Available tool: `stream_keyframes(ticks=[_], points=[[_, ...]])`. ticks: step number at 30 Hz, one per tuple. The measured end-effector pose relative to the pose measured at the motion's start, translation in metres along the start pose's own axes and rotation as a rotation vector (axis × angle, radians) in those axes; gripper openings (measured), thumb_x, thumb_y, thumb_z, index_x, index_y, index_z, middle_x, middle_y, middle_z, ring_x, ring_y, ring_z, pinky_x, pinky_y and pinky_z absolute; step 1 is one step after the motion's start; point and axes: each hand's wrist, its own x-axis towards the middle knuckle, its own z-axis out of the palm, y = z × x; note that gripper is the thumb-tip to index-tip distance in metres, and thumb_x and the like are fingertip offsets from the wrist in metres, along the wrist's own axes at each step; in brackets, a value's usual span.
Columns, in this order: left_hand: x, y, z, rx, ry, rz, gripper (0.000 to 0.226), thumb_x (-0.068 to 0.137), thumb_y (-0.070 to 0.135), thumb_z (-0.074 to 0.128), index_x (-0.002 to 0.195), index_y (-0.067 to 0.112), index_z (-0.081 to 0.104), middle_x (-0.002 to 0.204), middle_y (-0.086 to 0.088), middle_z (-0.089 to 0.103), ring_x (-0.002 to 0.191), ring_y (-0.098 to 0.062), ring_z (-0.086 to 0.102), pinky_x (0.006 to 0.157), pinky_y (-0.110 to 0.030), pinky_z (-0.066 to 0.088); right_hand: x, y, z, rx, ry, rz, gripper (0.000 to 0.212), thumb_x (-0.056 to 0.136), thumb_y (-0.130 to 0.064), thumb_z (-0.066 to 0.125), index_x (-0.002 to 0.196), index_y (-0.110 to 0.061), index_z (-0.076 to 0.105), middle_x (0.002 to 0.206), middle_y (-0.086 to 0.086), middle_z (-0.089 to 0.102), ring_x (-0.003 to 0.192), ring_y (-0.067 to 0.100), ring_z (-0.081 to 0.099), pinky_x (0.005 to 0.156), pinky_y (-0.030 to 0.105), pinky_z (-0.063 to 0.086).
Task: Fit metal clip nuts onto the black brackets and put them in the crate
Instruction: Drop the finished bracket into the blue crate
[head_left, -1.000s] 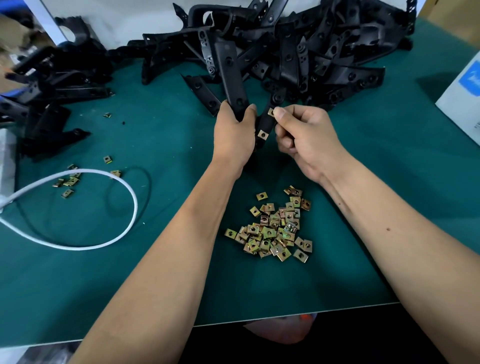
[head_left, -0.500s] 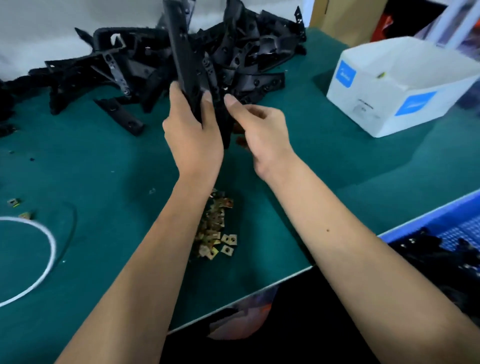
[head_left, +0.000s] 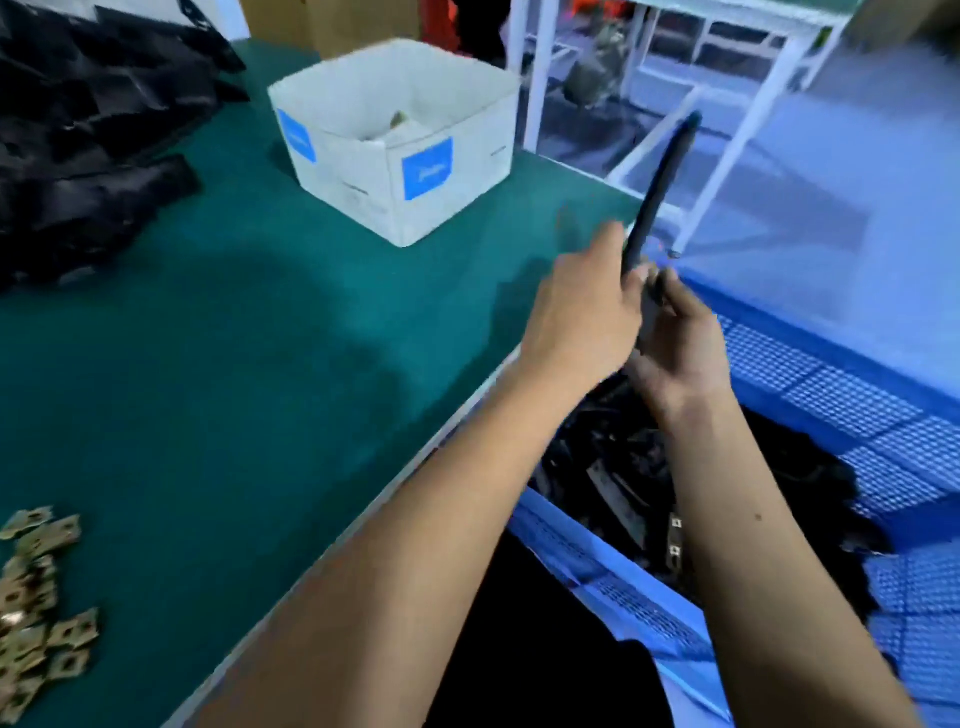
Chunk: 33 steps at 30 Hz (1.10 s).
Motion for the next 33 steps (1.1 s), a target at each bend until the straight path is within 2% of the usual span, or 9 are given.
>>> stream_keyframes(ticks=[4, 7, 12, 15, 17, 20, 26, 31, 33], points=[[-0.028, -0.027, 0.077, 0.181, -0.348, -0.136, 0.025, 0.103, 0.035, 0.055, 0.105, 0.011, 0.051, 0.106, -0.020, 0.068, 0.105, -0.043, 0.061, 0.081, -0.048, 0.047, -0.009, 0.001, -0.102, -0.139, 0.421, 0.033, 0.014, 0.107, -0.013, 0.045, 0.108, -0.010, 0.059, 0.087, 0.007, 0.073, 0.078, 0.021, 0.072, 0.068, 0.033, 0.061], [-0.052, -0.053, 0.106, 0.328, -0.501, -0.166, 0.025, 0.103, 0.036, 0.056, 0.108, 0.013, 0.049, 0.110, -0.017, 0.065, 0.105, -0.042, 0.063, 0.072, -0.044, 0.044, -0.012, 0.014, -0.170, -0.546, 0.735, 0.091, 0.011, 0.103, -0.004, 0.053, 0.112, -0.005, 0.059, 0.095, 0.017, 0.070, 0.084, 0.030, 0.066, 0.070, 0.038, 0.056], [-0.063, -0.071, 0.110, 0.407, -0.580, -0.179, 0.025, 0.101, 0.034, 0.059, 0.114, 0.013, 0.056, 0.118, -0.013, 0.064, 0.107, -0.039, 0.063, 0.082, -0.044, 0.051, -0.011, 0.028, -0.220, -1.072, 0.834, 0.348, 0.019, 0.094, -0.016, 0.069, 0.104, -0.001, 0.068, 0.089, 0.019, 0.069, 0.076, 0.031, 0.065, 0.070, 0.043, 0.056], [-0.050, -0.063, 0.101, 0.392, -0.532, -0.121, 0.019, 0.100, 0.030, 0.059, 0.110, 0.014, 0.058, 0.115, -0.011, 0.065, 0.105, -0.037, 0.063, 0.085, -0.044, 0.054, -0.008, 0.023, -0.204, -1.228, 0.929, 0.233, 0.018, 0.090, -0.024, 0.067, 0.098, -0.008, 0.070, 0.084, 0.011, 0.069, 0.076, 0.030, 0.067, 0.056, 0.029, 0.046], [-0.036, -0.050, 0.093, 0.346, -0.453, -0.081, 0.014, 0.098, 0.027, 0.058, 0.107, 0.015, 0.058, 0.110, -0.009, 0.067, 0.104, -0.036, 0.063, 0.087, -0.046, 0.054, -0.003, 0.019, -0.181, -1.299, 0.939, 0.129, 0.017, 0.089, -0.023, 0.066, 0.100, -0.010, 0.070, 0.094, 0.012, 0.072, 0.093, 0.034, 0.070, 0.069, 0.034, 0.054], [-0.015, -0.027, 0.073, 0.222, -0.266, -0.032, 0.007, 0.096, 0.023, 0.061, 0.100, 0.019, 0.058, 0.103, -0.001, 0.070, 0.098, -0.029, 0.065, 0.083, -0.043, 0.055, 0.006, 0.010, -0.127, -1.405, 0.876, -0.122, 0.022, 0.093, -0.024, 0.065, 0.110, -0.013, 0.072, 0.108, 0.011, 0.075, 0.108, 0.033, 0.068, 0.092, 0.035, 0.051], [0.013, -0.013, -0.011, -0.058, 0.139, 0.061, 0.005, 0.089, 0.012, 0.063, 0.093, 0.015, 0.062, 0.087, 0.006, 0.070, 0.078, -0.019, 0.066, 0.075, -0.040, 0.056, 0.005, 0.013, 0.013, -1.391, 0.466, -0.772, 0.013, 0.096, -0.023, 0.061, 0.096, -0.013, 0.069, 0.079, 0.003, 0.072, 0.070, 0.022, 0.062, 0.067, 0.031, 0.041], [-0.006, -0.047, -0.121, -0.055, 0.479, -0.024, 0.007, 0.083, 0.012, 0.063, 0.086, 0.018, 0.062, 0.079, 0.015, 0.066, 0.078, -0.006, 0.064, 0.077, -0.034, 0.054, -0.008, 0.082, 0.135, -1.375, -0.025, -0.777, 0.028, 0.097, -0.020, 0.058, 0.072, -0.026, 0.047, 0.055, -0.011, 0.045, 0.053, 0.011, 0.038, 0.051, 0.026, 0.026], [-0.025, -0.069, -0.170, 0.013, 0.612, -0.083, 0.009, 0.082, 0.014, 0.065, 0.084, 0.021, 0.060, 0.077, 0.016, 0.064, 0.080, -0.003, 0.063, 0.079, -0.030, 0.051, -0.017, 0.124, 0.174, -1.324, -0.205, -0.647, 0.028, 0.097, -0.017, 0.055, 0.070, -0.023, 0.050, 0.057, -0.007, 0.050, 0.053, 0.006, 0.039, 0.051, 0.025, 0.031]])
